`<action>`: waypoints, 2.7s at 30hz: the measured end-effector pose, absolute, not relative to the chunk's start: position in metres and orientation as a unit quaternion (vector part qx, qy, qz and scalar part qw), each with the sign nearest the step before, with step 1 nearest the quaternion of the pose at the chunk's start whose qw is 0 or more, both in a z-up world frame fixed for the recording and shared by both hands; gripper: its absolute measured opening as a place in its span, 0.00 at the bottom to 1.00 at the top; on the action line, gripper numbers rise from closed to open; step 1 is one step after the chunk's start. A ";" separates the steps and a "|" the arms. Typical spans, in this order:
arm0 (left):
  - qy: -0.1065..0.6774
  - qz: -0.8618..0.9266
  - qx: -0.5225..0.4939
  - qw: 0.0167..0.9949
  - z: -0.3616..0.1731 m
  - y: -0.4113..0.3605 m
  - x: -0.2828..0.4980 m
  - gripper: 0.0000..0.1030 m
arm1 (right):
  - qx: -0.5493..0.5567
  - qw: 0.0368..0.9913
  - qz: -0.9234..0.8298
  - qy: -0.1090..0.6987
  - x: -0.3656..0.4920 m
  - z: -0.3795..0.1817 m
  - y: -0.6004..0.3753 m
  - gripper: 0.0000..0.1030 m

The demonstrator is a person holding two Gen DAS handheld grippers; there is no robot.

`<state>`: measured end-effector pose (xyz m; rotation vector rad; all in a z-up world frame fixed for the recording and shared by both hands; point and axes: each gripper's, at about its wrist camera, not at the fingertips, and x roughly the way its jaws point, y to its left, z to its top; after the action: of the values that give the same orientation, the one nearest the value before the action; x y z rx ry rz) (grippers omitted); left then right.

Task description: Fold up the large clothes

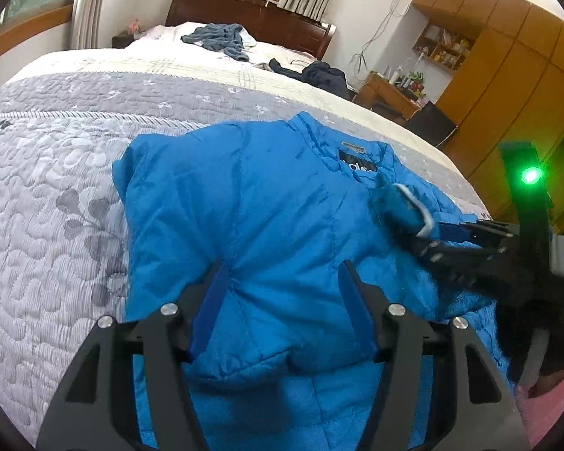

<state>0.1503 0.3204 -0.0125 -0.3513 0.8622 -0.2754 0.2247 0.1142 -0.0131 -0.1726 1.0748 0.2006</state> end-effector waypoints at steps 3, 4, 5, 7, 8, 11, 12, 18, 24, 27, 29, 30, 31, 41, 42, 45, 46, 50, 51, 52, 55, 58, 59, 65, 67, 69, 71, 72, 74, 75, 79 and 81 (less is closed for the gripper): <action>0.414 -0.131 -0.169 0.885 -0.013 0.318 0.151 0.59 | -0.003 0.852 0.124 0.508 0.220 0.003 0.080 0.27; 0.415 -0.131 -0.168 0.885 -0.014 0.318 0.151 0.59 | 0.027 0.853 0.133 0.505 0.215 0.010 0.063 0.27; 0.415 -0.130 -0.168 0.885 -0.014 0.319 0.151 0.59 | 0.054 0.852 0.139 0.501 0.210 0.015 0.047 0.27; 0.415 -0.128 -0.165 0.886 -0.015 0.318 0.151 0.59 | 0.095 0.852 0.141 0.494 0.203 0.023 0.016 0.27; 0.415 -0.127 -0.163 0.886 -0.016 0.317 0.151 0.59 | 0.110 0.852 0.137 0.494 0.198 0.024 0.000 0.27; 0.415 -0.124 -0.160 0.887 -0.016 0.316 0.150 0.59 | 0.134 0.849 0.097 0.502 0.189 0.021 -0.048 0.30; 0.416 -0.123 -0.161 0.887 -0.015 0.316 0.150 0.59 | 0.133 0.850 0.078 0.503 0.184 0.020 -0.060 0.31; 0.402 -0.111 -0.166 0.893 0.010 0.313 0.144 0.59 | 0.135 0.871 0.025 0.471 0.162 0.032 -0.108 0.32; 0.413 -0.130 -0.132 0.892 0.015 0.287 0.147 0.61 | 0.112 0.874 0.089 0.465 0.184 0.035 -0.073 0.37; 0.435 -0.120 -0.119 0.885 -0.003 0.288 0.155 0.61 | 0.099 0.866 0.054 0.488 0.196 0.012 -0.075 0.37; 0.435 -0.130 -0.125 0.882 -0.010 0.292 0.156 0.61 | 0.119 0.852 0.054 0.506 0.199 -0.009 -0.085 0.37; 0.434 -0.135 -0.125 0.882 -0.012 0.293 0.156 0.61 | 0.132 0.848 0.062 0.509 0.198 -0.018 -0.090 0.37; 0.433 -0.134 -0.123 0.883 -0.013 0.292 0.157 0.61 | 0.138 0.849 0.068 0.506 0.198 -0.023 -0.094 0.37; 0.433 -0.120 -0.163 0.879 0.010 0.316 0.126 0.61 | 0.178 0.865 0.116 0.454 0.157 0.005 -0.113 0.51; 0.432 -0.118 -0.158 0.880 0.017 0.322 0.111 0.61 | 0.173 0.867 0.123 0.450 0.146 0.011 -0.114 0.53; 0.432 -0.115 -0.139 0.884 0.024 0.335 0.074 0.67 | 0.144 0.867 0.144 0.454 0.100 0.020 -0.114 0.59; 0.436 -0.110 -0.132 0.883 0.024 0.341 0.056 0.67 | 0.137 0.866 0.147 0.458 0.088 0.020 -0.115 0.60; 0.451 -0.106 -0.132 0.876 0.018 0.361 -0.005 0.68 | 0.123 0.859 0.158 0.471 0.036 0.013 -0.118 0.62; 0.455 -0.104 -0.132 0.874 0.016 0.365 -0.024 0.68 | 0.122 0.858 0.160 0.473 0.025 0.011 -0.118 0.63; 0.457 -0.103 -0.133 0.873 0.015 0.367 -0.035 0.69 | 0.124 0.856 0.163 0.475 0.011 0.008 -0.119 0.64; 0.474 -0.107 -0.139 0.863 0.003 0.369 -0.073 0.70 | 0.124 0.851 0.169 0.482 -0.021 -0.001 -0.117 0.65; 0.489 -0.111 -0.151 0.852 -0.008 0.369 -0.100 0.71 | 0.117 0.849 0.168 0.487 -0.050 -0.009 -0.115 0.66; 0.492 -0.114 -0.158 0.849 -0.012 0.370 -0.108 0.71 | 0.119 0.848 0.168 0.489 -0.058 -0.012 -0.114 0.67; 0.504 -0.156 -0.197 0.826 -0.027 0.362 -0.133 0.71 | 0.137 0.832 0.170 0.511 -0.091 -0.037 -0.114 0.68; 0.506 -0.163 -0.197 0.824 -0.032 0.354 -0.135 0.72 | 0.143 0.825 0.174 0.517 -0.100 -0.045 -0.113 0.68; 0.502 -0.161 -0.192 0.828 -0.033 0.350 -0.137 0.72 | 0.148 0.823 0.178 0.519 -0.107 -0.049 -0.112 0.69; 0.500 -0.162 -0.192 0.829 -0.032 0.348 -0.138 0.72 | 0.147 0.826 0.180 0.514 -0.114 -0.050 -0.109 0.69; 0.502 -0.172 -0.196 0.825 -0.033 0.346 -0.140 0.72 | 0.146 0.827 0.181 0.512 -0.116 -0.049 -0.108 0.69; 0.505 -0.184 -0.199 0.820 -0.032 0.340 -0.141 0.67 | 0.144 0.827 0.190 0.508 -0.121 -0.048 -0.104 0.62; 0.504 -0.184 -0.192 0.821 -0.032 0.337 -0.142 0.66 | 0.140 0.828 0.191 0.508 -0.122 -0.049 -0.102 0.60; 0.499 -0.172 -0.186 0.829 -0.033 0.334 -0.143 0.40 | 0.140 0.831 0.191 0.503 -0.123 -0.052 -0.098 0.38; 0.495 -0.172 -0.190 0.830 -0.032 0.335 -0.143 0.31 | 0.138 0.837 0.193 0.494 -0.125 -0.048 -0.098 0.28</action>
<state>-0.1434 0.3351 -0.0316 -0.4034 1.0502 -0.3639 -0.1252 -0.0978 -0.0475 0.2912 1.0448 0.4083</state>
